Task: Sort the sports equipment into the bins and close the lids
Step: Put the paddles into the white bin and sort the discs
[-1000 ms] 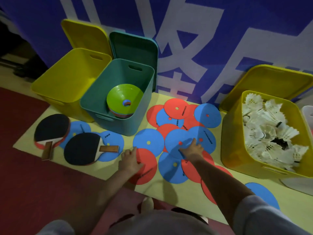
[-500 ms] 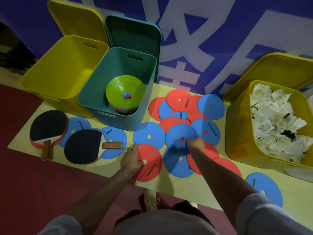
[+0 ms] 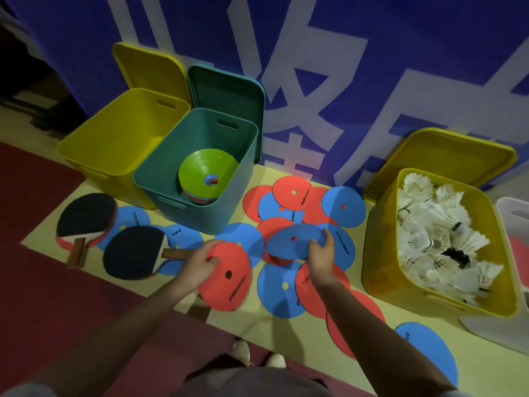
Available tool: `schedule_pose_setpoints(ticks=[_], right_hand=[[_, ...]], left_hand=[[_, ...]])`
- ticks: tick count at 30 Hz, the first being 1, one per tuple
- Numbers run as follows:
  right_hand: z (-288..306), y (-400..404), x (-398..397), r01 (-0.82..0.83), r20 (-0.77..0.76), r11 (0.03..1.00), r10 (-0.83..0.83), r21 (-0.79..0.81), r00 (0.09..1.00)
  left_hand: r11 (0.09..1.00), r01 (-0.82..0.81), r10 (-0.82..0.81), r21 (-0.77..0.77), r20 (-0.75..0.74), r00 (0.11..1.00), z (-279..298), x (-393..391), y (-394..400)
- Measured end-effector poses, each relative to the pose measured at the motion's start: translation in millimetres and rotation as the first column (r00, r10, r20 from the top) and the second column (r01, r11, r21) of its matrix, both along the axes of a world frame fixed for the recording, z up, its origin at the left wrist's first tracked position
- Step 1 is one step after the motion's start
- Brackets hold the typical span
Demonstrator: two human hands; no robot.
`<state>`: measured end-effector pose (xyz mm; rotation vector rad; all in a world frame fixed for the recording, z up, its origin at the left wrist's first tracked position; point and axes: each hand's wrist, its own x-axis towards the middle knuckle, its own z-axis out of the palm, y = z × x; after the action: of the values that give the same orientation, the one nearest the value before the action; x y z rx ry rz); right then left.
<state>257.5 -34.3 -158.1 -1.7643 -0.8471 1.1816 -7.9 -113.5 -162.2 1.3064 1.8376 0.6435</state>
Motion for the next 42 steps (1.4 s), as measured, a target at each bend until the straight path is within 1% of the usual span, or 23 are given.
schedule_pose_setpoints(ticks=[3, 5, 7, 9, 13, 16, 19, 22, 25, 31, 35, 39, 42], right_hand=[[22, 24, 1, 0.028, -0.127, 0.999, -0.025, 0.021, 0.992], [36, 39, -4, 0.021, -0.203, 0.999, -0.012, 0.041, 0.979], [48, 49, -12, 0.011, -0.278, 0.999, 0.003, 0.051, 0.961], [62, 53, -24, 0.027, -0.341, 0.995, 0.007, 0.095, 0.940], [92, 66, -55, 0.047, -0.424, 0.981, 0.038, 0.190, 0.905], [106, 83, -89, 0.048, -0.425, 0.969, 0.060, 0.241, 0.903], [117, 96, -132, 0.090, -0.437, 0.950, 0.051, 0.298, 0.898], [120, 102, -185, 0.119, -0.427, 0.948, 0.019, 0.296, 0.904], [111, 103, -238, 0.143, -0.396, 0.944, -0.016, 0.296, 0.918], [99, 100, -304, 0.175, -0.283, 0.948, -0.096, 0.265, 0.954], [83, 100, -322, 0.181, -0.177, 0.954, -0.141, 0.238, 0.974], [71, 102, -323, 0.215, -0.150, 0.958, -0.188, 0.191, 0.971], [68, 109, -322, 0.233, -0.116, 0.957, -0.215, 0.174, 0.970]], left_hand=[[0.984, -0.124, 0.103, 0.128, 0.156, 0.982, 46, -1, 14], [0.947, -0.205, 0.132, 0.246, 0.286, 0.949, 75, -7, 25], [0.904, -0.288, 0.172, 0.315, 0.349, 0.921, 99, -17, 38], [0.876, -0.353, 0.217, 0.329, 0.385, 0.897, 119, -29, 53], [0.829, -0.402, 0.220, 0.388, 0.435, 0.873, 141, -62, 82], [0.805, -0.446, 0.242, 0.392, 0.470, 0.849, 147, -98, 105], [0.800, -0.433, 0.220, 0.415, 0.468, 0.856, 149, -142, 128], [0.792, -0.475, 0.263, 0.384, 0.488, 0.832, 148, -195, 151], [0.777, -0.504, 0.291, 0.378, 0.493, 0.820, 145, -249, 179], [0.827, -0.462, 0.366, 0.320, 0.317, 0.875, 128, -325, 223], [0.873, -0.429, 0.379, 0.231, 0.233, 0.896, 91, -358, 257], [0.936, -0.338, 0.304, 0.094, 0.266, 0.915, 38, -359, 289], [0.947, -0.319, 0.312, -0.038, 0.353, 0.882, 6, -346, 312]])
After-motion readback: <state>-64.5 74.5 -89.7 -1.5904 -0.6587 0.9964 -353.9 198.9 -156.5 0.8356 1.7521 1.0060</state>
